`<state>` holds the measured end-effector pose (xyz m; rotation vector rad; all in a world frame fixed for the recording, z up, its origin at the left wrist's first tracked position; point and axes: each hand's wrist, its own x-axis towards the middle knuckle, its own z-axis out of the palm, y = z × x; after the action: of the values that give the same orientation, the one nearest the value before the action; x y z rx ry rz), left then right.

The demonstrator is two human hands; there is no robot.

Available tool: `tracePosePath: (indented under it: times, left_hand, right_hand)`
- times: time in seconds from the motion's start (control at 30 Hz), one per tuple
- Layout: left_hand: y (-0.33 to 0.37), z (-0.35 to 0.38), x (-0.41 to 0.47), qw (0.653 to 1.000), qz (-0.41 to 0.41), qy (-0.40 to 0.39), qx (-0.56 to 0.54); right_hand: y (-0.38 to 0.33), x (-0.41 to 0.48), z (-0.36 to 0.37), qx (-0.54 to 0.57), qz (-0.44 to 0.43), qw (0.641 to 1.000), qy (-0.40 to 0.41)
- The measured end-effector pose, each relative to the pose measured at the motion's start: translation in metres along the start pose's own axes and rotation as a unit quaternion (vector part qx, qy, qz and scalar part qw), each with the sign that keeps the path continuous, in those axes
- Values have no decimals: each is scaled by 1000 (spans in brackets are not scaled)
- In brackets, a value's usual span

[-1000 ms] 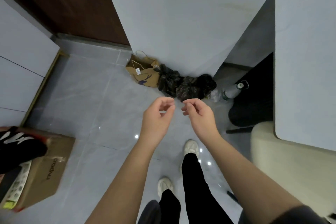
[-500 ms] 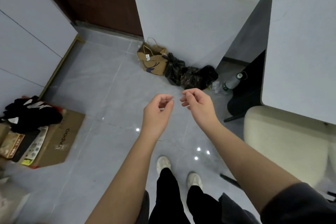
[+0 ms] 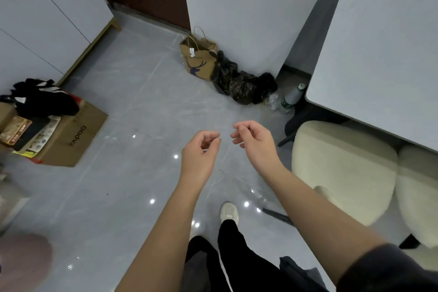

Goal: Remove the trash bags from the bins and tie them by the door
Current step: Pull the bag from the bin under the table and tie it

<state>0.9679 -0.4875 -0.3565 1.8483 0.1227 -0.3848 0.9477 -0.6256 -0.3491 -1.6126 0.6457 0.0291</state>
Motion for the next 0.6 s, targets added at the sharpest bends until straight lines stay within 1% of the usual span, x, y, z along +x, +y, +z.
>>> tracePosePath:
  times: [0.1, 0.27, 0.47, 0.6]
  left_hand:
    - [-8, 5, -27, 1000, -4, 1, -6]
    - [-21, 13, -74, 1000, 22, 0, 0]
    - [-44, 20, -140, 999, 29, -20, -5]
    - [-52, 32, -193, 1000, 16, -25, -4]
  right_hand:
    - [14, -27, -8, -2, 6, 1000, -2]
    - [42, -79, -23, 0, 1, 1000, 17]
    - [80, -149, -44, 33, 7, 998, 48]
    - [101, -193, -66, 34, 21, 998, 55]
